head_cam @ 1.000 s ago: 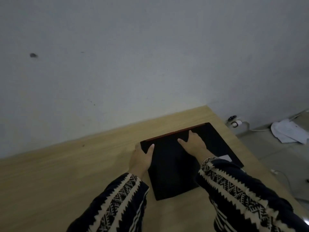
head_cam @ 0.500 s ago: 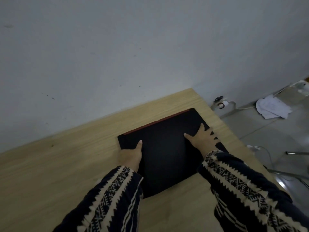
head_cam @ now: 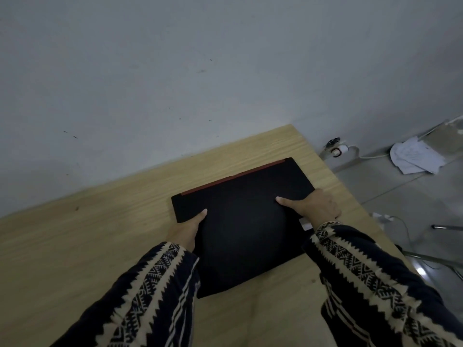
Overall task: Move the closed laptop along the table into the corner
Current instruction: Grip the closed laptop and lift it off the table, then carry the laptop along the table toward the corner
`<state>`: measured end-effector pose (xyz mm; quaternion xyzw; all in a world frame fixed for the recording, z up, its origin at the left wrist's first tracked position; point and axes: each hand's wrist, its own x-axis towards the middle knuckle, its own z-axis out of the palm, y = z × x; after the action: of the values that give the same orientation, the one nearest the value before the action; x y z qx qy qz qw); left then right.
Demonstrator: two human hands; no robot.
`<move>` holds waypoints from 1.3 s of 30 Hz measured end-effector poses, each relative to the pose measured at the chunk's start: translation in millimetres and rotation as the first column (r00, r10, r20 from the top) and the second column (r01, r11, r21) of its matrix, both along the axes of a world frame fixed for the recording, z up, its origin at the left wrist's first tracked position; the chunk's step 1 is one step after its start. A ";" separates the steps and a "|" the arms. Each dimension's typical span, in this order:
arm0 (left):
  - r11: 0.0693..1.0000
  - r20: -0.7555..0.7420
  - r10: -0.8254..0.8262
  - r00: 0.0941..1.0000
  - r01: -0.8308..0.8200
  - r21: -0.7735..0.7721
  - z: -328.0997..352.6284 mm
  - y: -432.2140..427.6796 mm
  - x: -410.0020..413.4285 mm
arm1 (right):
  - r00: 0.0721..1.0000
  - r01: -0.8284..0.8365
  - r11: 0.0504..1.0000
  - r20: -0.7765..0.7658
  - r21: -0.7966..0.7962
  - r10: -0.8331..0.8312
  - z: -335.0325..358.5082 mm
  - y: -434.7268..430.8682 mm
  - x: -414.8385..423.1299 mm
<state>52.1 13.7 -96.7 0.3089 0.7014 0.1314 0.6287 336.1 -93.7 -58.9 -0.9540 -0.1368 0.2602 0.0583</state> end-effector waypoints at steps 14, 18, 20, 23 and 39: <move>0.998 0.021 0.039 0.999 -0.038 -0.043 48.0 22.8 -93.1 | 0.975 -0.118 0.967 -0.156 0.227 0.156 -1.5 5.5 -59.1; 0.998 0.011 -0.037 0.999 0.037 -0.042 63.3 21.0 -151.7 | 0.972 -0.181 0.940 -0.094 0.288 0.216 1.4 18.7 -100.3; 1.000 0.001 0.020 1.000 -0.020 0.015 63.7 17.6 -179.9 | 0.965 -0.227 0.932 -0.064 0.282 0.254 3.4 25.6 -126.7; 0.980 0.018 0.142 0.990 -0.143 0.136 66.5 8.3 -222.1 | 0.972 -0.196 0.917 -0.052 0.348 0.228 3.6 33.3 -173.3; 0.980 0.067 0.146 0.987 -0.154 0.125 79.3 -7.6 -450.6 | 0.810 0.007 0.796 -0.470 0.605 0.351 -5.6 50.5 -358.5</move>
<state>-398.5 6.1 -17.4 0.2914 0.6944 0.2324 0.6156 -22.3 -43.2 -64.5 -0.7525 -0.2767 0.4782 0.3586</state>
